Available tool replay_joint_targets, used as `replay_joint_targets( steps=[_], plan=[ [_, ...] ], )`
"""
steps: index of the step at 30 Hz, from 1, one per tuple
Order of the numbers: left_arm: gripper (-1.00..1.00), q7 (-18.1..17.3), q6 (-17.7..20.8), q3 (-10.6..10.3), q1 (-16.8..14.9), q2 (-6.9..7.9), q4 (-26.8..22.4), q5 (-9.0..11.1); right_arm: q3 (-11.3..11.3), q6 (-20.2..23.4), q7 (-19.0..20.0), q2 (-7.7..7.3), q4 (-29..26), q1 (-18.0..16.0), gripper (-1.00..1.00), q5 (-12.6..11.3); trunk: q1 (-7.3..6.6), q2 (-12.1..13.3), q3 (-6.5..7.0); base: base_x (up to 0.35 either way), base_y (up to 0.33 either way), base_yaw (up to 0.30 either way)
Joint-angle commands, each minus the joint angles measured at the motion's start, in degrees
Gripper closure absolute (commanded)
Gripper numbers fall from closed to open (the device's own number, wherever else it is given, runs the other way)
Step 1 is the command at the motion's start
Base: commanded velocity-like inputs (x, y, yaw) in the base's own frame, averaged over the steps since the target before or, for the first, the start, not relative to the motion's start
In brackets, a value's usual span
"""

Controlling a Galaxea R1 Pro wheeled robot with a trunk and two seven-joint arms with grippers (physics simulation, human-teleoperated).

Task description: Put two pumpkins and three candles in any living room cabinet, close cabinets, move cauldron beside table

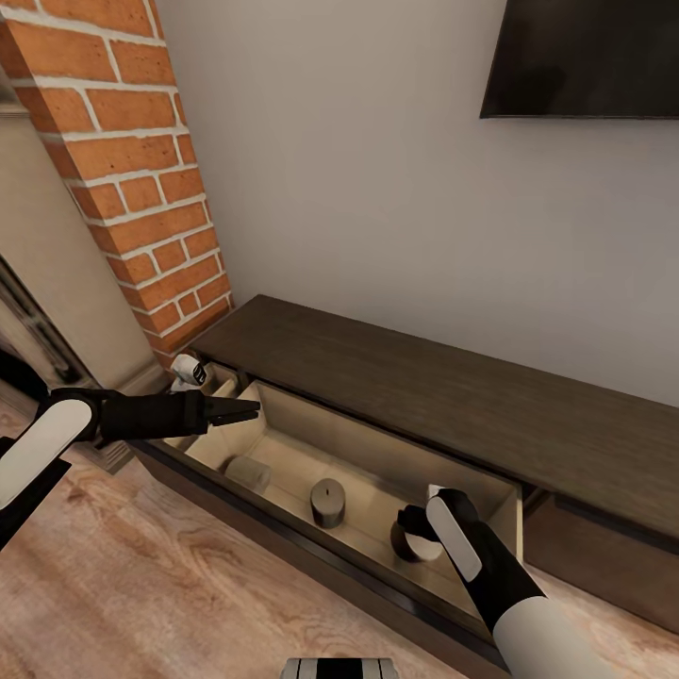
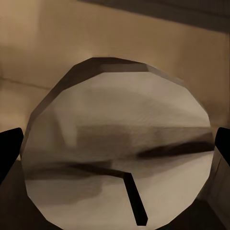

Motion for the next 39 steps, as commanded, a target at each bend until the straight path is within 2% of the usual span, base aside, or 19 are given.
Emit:
replay_joint_targets(
  steps=[1,8,22,23,39],
  plan=[
    [-1.0,-0.5,0.0,-0.1,-0.1,0.04,0.0,-0.4,0.1,-0.1,-0.7,-0.02,0.1,0.0,1.0,-0.7,-0.01,0.0,-0.05,0.003,0.002,0.0],
    [-1.0,-0.5,0.0,-0.1,-0.1,0.04,0.0,-0.3,0.1,-0.2,-0.7,0.04,2.1,-1.0,1.0,-0.7,-0.01,0.0,-0.05,0.001,0.0,0.0],
    [-1.0,-0.5,0.0,-0.1,0.0,0.04,0.0,-0.3,0.1,-0.2,-0.7,0.06,2.5,-1.1,1.0,-0.7,-0.01,0.0,-0.05,0.0,0.0,0.0],
    [-1.0,-0.5,0.0,-0.1,0.0,0.04,0.0,-0.3,0.1,-0.2,-0.7,0.06,2.5,-1.1,-1.0,-0.7,-0.01,0.0,-0.05,0.0,0.0,0.0],
    [-1.0,-0.5,0.0,-0.1,0.0,0.04,-0.1,-0.3,0.1,-0.2,-0.7,0.06,2.5,-1.1,-1.0,-0.7,-0.01,0.0,-0.05,0.0,0.0,0.0]
  ],
)
